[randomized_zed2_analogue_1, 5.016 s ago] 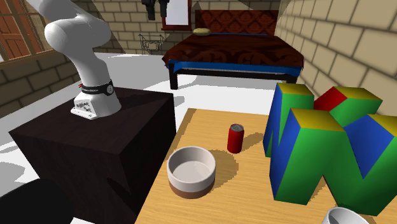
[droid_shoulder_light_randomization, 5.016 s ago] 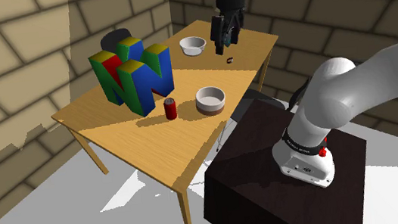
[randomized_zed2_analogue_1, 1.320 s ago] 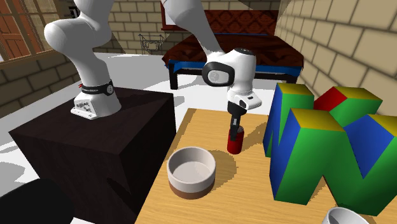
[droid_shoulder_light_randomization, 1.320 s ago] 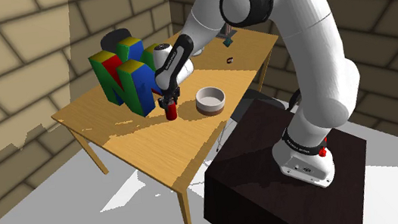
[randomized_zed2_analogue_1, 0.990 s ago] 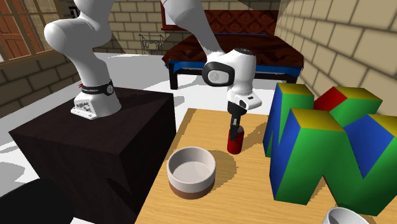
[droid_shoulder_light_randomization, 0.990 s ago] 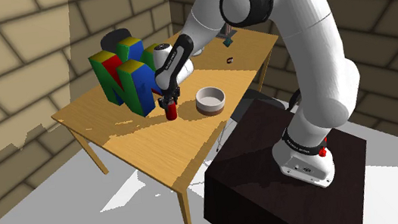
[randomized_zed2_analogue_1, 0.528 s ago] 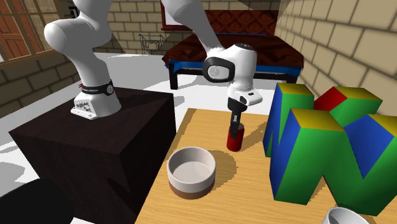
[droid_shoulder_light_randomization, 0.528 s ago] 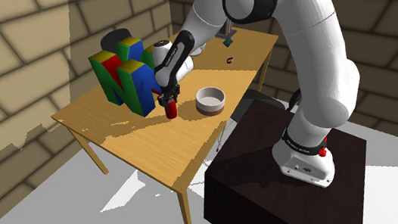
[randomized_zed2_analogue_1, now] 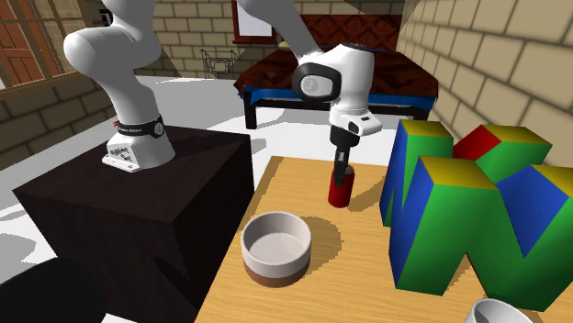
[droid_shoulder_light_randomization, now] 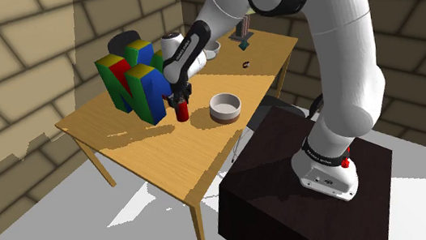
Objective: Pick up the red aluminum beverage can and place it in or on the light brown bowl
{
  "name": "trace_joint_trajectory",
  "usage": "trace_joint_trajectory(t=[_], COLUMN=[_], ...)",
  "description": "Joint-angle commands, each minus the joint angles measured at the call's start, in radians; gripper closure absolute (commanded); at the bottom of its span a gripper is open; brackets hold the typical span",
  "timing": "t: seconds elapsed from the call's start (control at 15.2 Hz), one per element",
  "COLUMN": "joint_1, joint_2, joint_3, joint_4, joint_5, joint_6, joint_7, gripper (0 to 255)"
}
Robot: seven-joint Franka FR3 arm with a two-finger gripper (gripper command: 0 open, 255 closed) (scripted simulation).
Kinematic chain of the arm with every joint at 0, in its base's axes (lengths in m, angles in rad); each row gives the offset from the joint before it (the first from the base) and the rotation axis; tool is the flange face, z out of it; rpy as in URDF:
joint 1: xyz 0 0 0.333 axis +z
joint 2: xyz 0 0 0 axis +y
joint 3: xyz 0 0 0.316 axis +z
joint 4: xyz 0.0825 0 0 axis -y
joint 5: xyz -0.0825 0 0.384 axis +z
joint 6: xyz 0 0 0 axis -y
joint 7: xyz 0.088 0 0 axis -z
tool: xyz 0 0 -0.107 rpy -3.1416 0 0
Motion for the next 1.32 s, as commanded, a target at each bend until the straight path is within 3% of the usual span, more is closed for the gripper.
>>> trace_joint_trajectory(t=[0.0, 1.12, 1.25], joint_1=[-0.001, -0.006, -0.033], joint_2=[-0.024, -0.184, -0.228], joint_3=[0.001, 0.006, -0.002], joint_4=[-0.004, -0.001, -0.062], joint_5=[0.001, 0.009, 0.016], joint_6=[-0.02, -0.182, -0.166], joint_7=[-0.001, -0.005, -0.045], gripper=[255, 255, 255])
